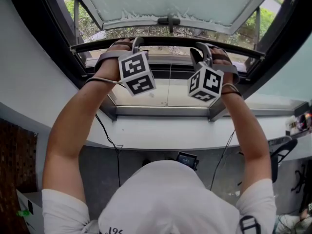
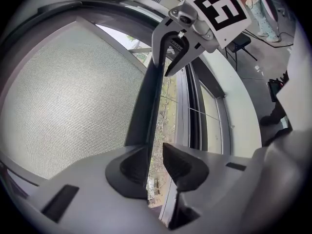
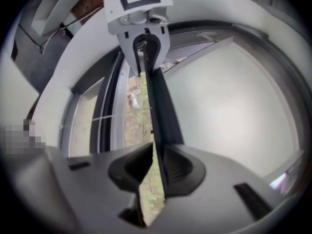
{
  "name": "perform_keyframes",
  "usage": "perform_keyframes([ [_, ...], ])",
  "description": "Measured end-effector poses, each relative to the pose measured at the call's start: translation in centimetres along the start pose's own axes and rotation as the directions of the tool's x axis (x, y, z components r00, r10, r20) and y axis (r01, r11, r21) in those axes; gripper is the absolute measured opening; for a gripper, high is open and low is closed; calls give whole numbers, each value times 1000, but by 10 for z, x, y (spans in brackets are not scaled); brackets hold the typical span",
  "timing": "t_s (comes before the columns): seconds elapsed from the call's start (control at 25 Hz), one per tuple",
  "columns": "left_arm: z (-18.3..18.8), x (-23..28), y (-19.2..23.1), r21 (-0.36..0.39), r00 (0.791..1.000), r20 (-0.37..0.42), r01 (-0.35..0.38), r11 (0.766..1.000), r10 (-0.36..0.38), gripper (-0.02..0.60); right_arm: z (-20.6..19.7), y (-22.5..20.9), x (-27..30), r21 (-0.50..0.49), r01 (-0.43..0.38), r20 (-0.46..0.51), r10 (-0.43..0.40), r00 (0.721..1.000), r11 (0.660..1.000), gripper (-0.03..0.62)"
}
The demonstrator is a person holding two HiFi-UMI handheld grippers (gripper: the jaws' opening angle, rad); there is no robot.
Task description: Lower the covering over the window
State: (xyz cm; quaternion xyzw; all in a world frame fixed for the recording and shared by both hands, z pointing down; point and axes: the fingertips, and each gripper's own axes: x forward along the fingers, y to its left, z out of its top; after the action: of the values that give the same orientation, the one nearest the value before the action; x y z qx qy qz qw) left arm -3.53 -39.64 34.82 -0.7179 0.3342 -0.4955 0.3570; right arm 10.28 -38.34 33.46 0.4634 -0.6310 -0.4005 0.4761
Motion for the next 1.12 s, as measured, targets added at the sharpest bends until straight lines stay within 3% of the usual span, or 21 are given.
perform_keyframes([
  [0.2, 2, 0, 0, -4, 1000, 7, 11, 1000, -11, 101, -2, 6, 3, -49, -60, -42, 58, 997, 997, 78],
  [0.48, -1, 2, -10, -21, 997, 5, 82, 996, -82, 103, -3, 18, 4, -27, -203, -85, 201, 976, 979, 81],
  [0.72, -5, 6, -22, -25, 993, 0, 114, 993, -114, 112, -7, 34, 5, -85, -249, -146, 235, 961, 965, 119],
  [1.12, -19, 29, -75, -29, 977, -38, 207, 978, -208, 129, -20, 94, 12, -112, -375, -215, 346, 913, 920, 160],
])
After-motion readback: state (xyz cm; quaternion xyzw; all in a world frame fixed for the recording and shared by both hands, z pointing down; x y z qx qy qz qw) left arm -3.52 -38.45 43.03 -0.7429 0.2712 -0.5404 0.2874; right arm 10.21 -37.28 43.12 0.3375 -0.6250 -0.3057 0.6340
